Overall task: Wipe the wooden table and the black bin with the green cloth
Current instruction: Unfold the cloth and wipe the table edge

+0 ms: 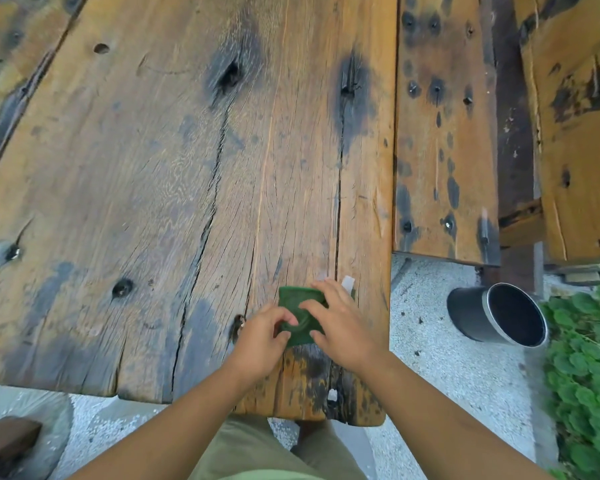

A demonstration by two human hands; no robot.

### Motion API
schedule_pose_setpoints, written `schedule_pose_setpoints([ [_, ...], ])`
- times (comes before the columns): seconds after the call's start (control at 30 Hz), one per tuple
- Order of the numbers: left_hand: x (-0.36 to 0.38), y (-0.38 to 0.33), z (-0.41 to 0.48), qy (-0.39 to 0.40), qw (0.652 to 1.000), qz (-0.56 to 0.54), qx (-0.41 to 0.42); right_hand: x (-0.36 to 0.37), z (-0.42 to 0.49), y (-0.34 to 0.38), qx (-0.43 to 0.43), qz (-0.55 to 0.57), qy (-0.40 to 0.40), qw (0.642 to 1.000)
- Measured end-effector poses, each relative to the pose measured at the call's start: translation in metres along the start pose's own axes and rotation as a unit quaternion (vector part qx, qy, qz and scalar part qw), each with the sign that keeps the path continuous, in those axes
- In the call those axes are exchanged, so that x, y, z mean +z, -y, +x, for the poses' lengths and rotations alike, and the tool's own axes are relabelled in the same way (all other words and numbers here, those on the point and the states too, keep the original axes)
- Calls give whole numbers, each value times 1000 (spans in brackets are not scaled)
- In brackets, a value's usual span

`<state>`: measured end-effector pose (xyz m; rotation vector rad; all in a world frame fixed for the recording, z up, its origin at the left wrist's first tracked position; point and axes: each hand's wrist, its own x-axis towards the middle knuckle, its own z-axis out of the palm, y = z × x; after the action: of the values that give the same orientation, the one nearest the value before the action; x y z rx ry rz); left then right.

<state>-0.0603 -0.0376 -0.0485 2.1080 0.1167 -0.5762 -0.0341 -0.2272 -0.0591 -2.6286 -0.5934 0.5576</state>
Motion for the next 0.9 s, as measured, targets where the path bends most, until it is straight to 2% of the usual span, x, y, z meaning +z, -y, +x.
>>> schedule_pose_setpoints([
  [0.2,-1,8,-21,56,997,28,47,0,-21,-15,66,41,-26,997],
  [0.4,5,23,-38,72,993,53,74,7,-60,-15,67,13,-45,997],
  [0.53,12,37,-50,89,987,94,96,20,-85,-6,78,17,-26,996],
  [0.73,23,50,-58,97,961,210,148,47,-109,1,137,26,3,990],
  [0.9,31,61,-59,148,924,307,172,67,-118,7,169,50,21,984],
])
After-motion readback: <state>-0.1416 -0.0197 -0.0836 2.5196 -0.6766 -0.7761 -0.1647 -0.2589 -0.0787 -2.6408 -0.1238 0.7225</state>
